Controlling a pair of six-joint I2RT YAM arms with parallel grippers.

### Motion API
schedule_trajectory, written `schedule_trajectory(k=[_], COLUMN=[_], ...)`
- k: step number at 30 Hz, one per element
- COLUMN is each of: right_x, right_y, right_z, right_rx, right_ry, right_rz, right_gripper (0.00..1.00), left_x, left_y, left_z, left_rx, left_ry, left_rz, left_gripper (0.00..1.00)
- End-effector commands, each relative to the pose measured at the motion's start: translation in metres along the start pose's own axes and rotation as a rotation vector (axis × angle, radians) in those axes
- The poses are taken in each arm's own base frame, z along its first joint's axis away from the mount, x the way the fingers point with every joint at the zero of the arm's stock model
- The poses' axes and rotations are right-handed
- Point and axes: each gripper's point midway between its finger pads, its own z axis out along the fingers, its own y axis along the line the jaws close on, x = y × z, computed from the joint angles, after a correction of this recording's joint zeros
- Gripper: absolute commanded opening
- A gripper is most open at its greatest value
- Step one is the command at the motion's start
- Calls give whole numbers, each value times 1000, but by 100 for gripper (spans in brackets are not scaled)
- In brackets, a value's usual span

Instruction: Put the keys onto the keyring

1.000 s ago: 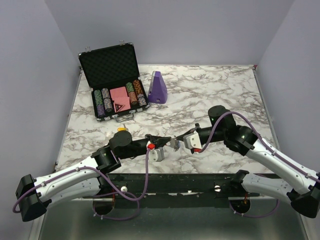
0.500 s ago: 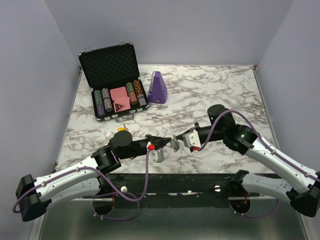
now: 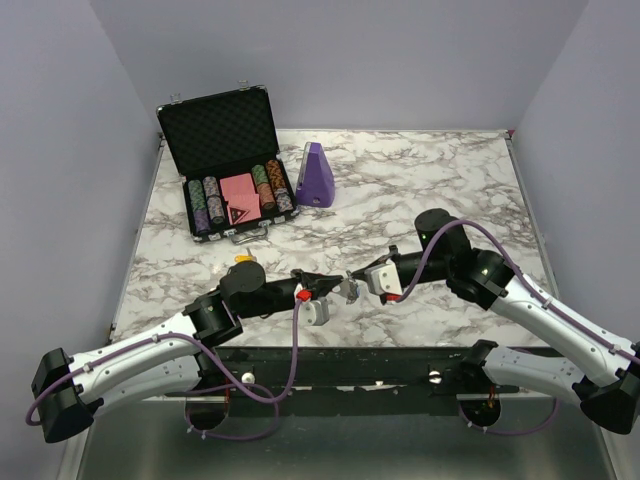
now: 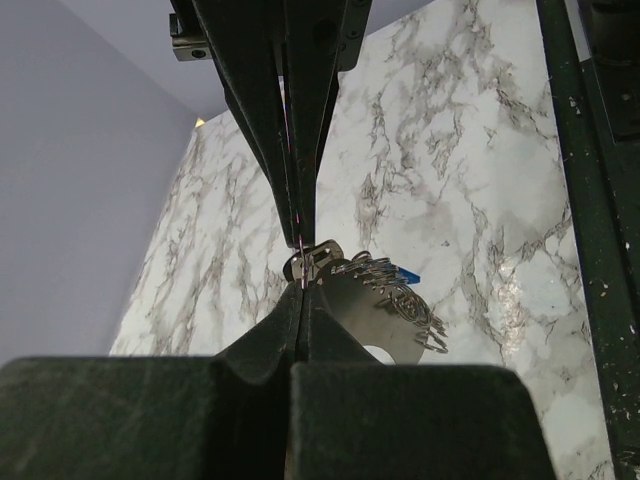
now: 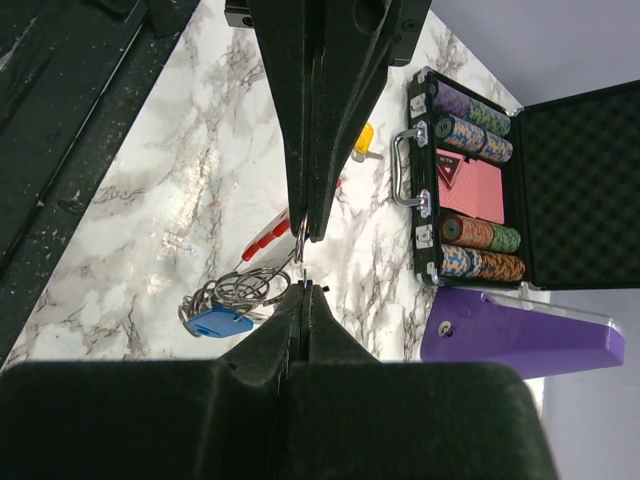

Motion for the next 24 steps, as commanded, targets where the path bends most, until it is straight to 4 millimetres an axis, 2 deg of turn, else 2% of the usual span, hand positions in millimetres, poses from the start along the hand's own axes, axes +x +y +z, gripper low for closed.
schedule_trajectory(k=[1, 9, 24], right_x=[-17, -19, -9], right_y=[-5, -2, -5], right_z=[-2, -1, -3], right_rx=[-3, -22, 0], right_ry=[-47, -56, -4], right_rz=[-8, -16, 15], right_gripper=[0, 0, 0], left_x=[-6, -5, -2], left_y=[-4, -2, 3], left_z=[1, 1, -3], left_rx=[22, 14, -15], left_ry=[-26, -19, -1], left_rz=[18, 19, 48], left_gripper=[0, 0, 0])
